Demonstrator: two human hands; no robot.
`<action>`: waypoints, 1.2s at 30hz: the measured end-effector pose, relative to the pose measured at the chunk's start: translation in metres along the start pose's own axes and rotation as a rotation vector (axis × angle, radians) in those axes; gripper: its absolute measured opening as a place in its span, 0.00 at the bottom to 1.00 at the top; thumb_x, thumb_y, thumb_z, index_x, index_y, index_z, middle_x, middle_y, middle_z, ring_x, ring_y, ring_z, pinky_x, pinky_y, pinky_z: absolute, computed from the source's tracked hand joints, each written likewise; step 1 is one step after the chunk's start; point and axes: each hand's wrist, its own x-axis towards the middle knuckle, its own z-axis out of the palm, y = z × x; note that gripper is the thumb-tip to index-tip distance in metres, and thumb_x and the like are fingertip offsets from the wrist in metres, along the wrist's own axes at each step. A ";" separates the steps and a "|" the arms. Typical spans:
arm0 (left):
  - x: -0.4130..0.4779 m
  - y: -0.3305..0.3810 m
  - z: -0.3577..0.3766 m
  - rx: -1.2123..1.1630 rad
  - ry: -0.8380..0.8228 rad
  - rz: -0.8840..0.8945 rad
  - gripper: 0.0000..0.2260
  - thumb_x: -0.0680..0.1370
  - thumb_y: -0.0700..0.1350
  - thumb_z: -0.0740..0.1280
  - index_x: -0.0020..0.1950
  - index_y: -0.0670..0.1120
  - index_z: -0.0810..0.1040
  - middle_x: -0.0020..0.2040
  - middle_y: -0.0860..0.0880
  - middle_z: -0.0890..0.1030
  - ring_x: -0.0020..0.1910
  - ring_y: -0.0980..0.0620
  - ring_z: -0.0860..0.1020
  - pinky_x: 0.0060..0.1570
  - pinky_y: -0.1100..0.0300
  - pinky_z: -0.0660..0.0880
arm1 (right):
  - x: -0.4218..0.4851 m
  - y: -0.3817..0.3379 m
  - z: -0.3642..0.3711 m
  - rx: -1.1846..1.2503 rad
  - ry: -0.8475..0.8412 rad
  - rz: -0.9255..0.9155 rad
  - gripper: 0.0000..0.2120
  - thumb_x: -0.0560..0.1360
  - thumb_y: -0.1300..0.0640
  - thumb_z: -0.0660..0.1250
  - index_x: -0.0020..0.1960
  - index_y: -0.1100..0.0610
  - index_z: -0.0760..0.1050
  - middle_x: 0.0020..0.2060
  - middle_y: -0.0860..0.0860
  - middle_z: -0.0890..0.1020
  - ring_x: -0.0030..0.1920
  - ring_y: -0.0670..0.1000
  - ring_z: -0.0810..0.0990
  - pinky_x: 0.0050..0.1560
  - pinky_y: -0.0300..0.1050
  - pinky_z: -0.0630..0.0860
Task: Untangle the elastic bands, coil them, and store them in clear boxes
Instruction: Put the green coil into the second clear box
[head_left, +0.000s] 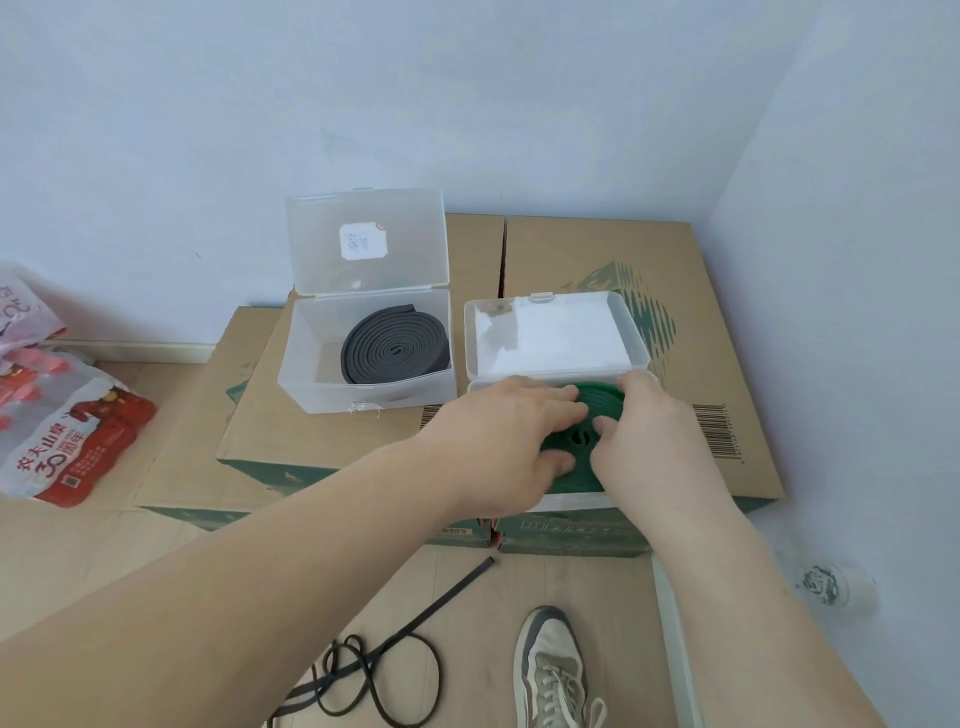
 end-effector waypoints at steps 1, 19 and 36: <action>0.001 0.000 0.001 0.006 -0.005 -0.012 0.22 0.81 0.55 0.67 0.75 0.53 0.72 0.75 0.56 0.73 0.75 0.51 0.67 0.68 0.46 0.73 | -0.001 -0.001 -0.004 -0.021 -0.017 -0.011 0.07 0.79 0.64 0.67 0.57 0.58 0.73 0.45 0.52 0.76 0.44 0.54 0.73 0.38 0.47 0.67; 0.014 0.014 0.006 0.118 -0.059 -0.105 0.23 0.79 0.57 0.69 0.73 0.53 0.72 0.73 0.52 0.75 0.67 0.46 0.76 0.57 0.45 0.80 | -0.018 -0.001 -0.017 0.162 0.029 -0.002 0.22 0.80 0.66 0.61 0.73 0.56 0.73 0.64 0.56 0.81 0.66 0.58 0.78 0.63 0.52 0.76; -0.280 -0.105 0.112 -0.451 0.062 -0.840 0.20 0.81 0.44 0.68 0.73 0.54 0.75 0.68 0.54 0.79 0.61 0.52 0.80 0.64 0.61 0.73 | -0.150 -0.067 0.160 -0.128 -0.645 -0.298 0.16 0.81 0.45 0.64 0.68 0.46 0.76 0.51 0.41 0.82 0.56 0.49 0.81 0.60 0.51 0.80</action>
